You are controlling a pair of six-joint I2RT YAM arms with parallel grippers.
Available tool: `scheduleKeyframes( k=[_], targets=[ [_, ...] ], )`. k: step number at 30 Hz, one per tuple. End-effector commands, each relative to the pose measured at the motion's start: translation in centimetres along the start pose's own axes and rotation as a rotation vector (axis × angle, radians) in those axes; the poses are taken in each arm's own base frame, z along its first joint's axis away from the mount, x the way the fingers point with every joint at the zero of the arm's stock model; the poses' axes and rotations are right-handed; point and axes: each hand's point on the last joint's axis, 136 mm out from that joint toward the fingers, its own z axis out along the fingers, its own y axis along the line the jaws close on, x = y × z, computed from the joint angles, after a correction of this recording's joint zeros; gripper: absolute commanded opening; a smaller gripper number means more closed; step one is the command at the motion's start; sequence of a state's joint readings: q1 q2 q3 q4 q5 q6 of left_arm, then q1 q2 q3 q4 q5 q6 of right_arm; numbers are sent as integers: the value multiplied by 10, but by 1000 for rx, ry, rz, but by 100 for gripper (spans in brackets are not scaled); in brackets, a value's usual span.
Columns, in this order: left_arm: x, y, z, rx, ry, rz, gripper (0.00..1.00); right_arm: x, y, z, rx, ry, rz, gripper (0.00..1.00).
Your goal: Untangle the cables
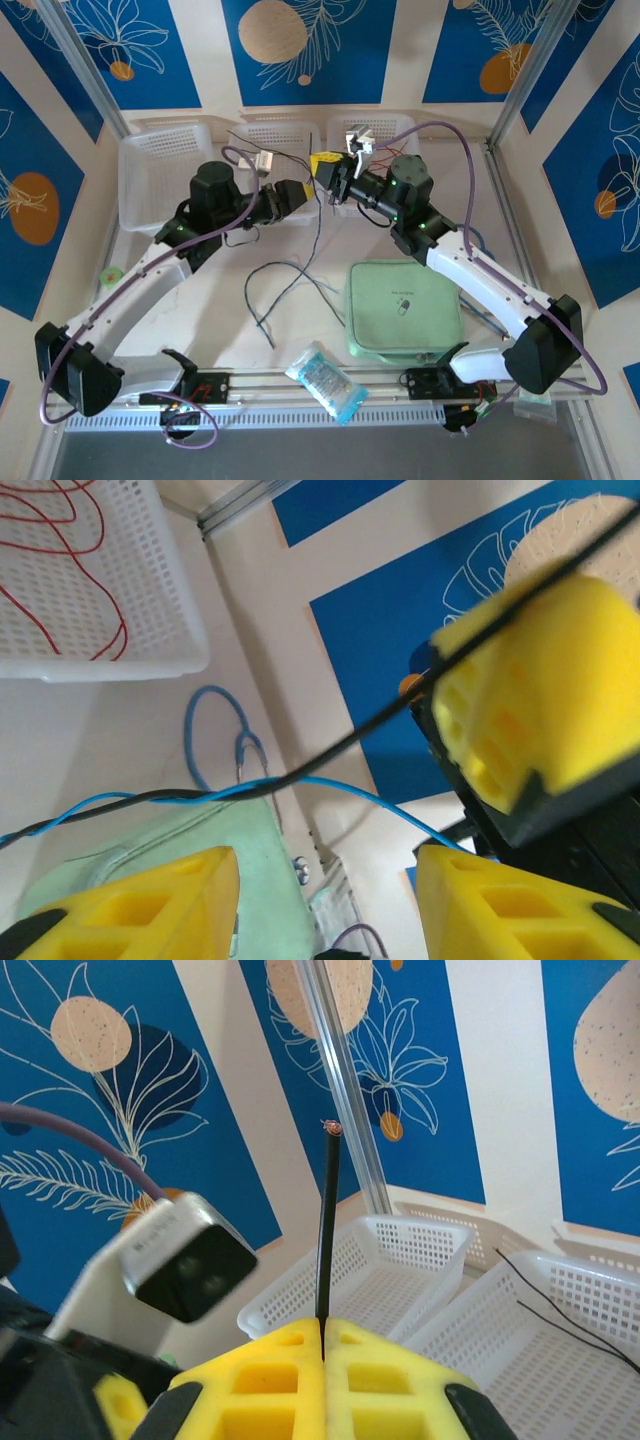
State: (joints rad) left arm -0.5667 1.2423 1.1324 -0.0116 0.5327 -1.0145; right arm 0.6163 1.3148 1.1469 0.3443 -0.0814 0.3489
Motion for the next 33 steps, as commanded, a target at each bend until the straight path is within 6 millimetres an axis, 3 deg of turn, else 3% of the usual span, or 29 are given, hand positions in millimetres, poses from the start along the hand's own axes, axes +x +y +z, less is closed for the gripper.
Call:
scheduleKeyframes(
  k=[1, 10, 18, 28, 33],
  targets=[
    [-6, -31, 5, 150, -26, -76, 50, -12, 1, -5, 22, -68, -20, 0],
    [-1, -39, 12, 233, -33, -160, 52, -13, 4, -6, 19, -99, -33, 0],
    [-1, -27, 23, 224, -47, -203, 52, -20, 7, -9, 19, -127, -29, 0],
    [-10, -27, 24, 240, -96, -216, 47, -23, 6, -13, 23, -148, -8, 0],
    [-10, -27, 28, 258, -94, -224, 39, -17, 6, -13, 29, -144, -7, 0]
  ],
)
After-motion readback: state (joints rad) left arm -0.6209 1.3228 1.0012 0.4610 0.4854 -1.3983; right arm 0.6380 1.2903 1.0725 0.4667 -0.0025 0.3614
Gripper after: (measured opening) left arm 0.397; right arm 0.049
